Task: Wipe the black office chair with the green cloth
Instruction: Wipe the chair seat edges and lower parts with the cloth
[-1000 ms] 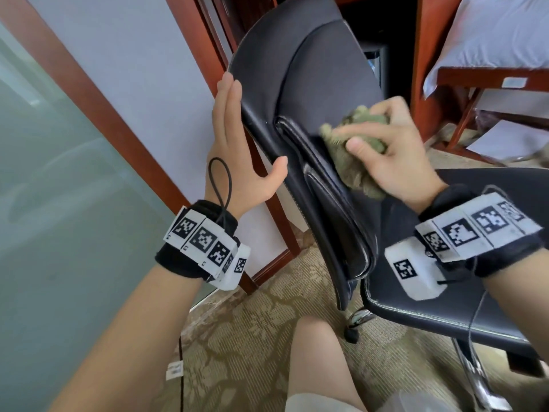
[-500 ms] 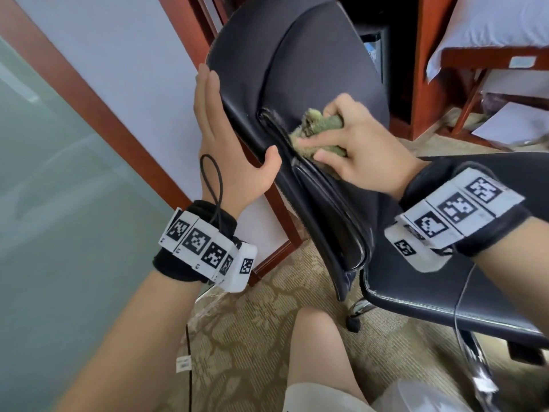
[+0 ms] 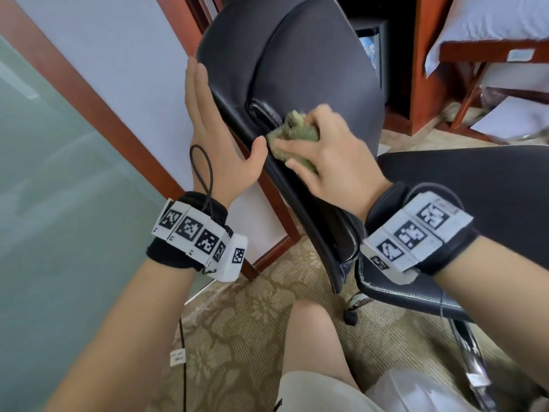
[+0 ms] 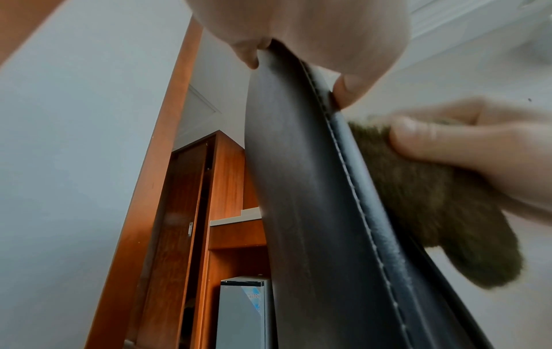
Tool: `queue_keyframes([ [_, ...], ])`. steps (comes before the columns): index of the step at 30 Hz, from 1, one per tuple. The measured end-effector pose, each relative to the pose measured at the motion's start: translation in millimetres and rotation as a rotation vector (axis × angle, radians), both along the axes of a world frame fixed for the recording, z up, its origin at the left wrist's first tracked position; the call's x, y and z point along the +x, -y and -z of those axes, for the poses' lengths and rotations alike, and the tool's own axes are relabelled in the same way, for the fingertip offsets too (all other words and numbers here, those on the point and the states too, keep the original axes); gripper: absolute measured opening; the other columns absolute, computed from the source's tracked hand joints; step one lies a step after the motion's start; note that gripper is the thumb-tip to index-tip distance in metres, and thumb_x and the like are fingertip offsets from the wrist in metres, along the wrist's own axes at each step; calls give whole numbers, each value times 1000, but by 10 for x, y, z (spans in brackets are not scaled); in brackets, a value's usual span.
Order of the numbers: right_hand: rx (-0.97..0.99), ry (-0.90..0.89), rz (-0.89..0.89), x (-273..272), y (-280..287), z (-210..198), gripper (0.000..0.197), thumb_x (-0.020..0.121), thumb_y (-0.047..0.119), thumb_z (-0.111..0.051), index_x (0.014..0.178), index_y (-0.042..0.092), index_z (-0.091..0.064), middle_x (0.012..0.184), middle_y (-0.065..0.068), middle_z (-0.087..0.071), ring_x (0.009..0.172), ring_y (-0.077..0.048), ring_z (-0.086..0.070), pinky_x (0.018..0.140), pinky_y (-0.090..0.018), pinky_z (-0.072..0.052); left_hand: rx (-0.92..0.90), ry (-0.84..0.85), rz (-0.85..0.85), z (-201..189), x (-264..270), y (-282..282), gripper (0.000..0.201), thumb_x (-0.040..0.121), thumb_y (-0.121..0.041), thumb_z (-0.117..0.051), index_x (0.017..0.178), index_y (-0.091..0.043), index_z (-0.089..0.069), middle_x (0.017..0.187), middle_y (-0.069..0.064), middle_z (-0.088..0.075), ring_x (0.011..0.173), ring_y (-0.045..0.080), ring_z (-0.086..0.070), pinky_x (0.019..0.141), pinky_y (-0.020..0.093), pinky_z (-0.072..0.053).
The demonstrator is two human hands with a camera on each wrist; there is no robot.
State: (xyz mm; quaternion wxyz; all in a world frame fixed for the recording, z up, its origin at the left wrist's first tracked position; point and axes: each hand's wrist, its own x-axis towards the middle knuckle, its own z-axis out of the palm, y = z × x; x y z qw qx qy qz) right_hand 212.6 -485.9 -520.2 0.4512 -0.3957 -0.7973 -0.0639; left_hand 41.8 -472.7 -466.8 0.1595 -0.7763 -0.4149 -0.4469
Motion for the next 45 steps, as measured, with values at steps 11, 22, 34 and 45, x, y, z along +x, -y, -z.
queue_keyframes([
  [11,-73,20,-4,280,155,478,35,87,31,-46,110,17,-69,98,-20,-43,85,-37,-49,64,-43,-54,-6,23,27,9,46,6,85,71,-5,-62,135,24,-16,143,41,-14,138,42,-16,109,6,-8],
  [22,-74,-19,-51,91,-171,165,36,89,34,-50,124,30,-60,126,-18,-45,108,-36,-41,96,-33,-30,73,68,52,82,71,-62,82,66,-1,-57,133,24,-19,141,42,-17,137,45,-18,114,16,-6],
  [34,-350,-97,-36,381,82,982,38,90,36,-49,127,29,-56,124,-14,-43,116,-31,-43,105,-24,-26,-19,133,92,56,45,-200,81,73,-4,-55,138,21,-14,146,38,-12,140,43,-14,114,17,-6],
  [45,-485,-961,89,-192,7,351,32,93,32,-53,125,30,-59,119,3,-45,114,-5,-46,100,-8,-25,-192,257,78,356,199,-111,95,76,-12,-62,145,9,0,154,25,-10,143,29,-17,119,32,-14],
])
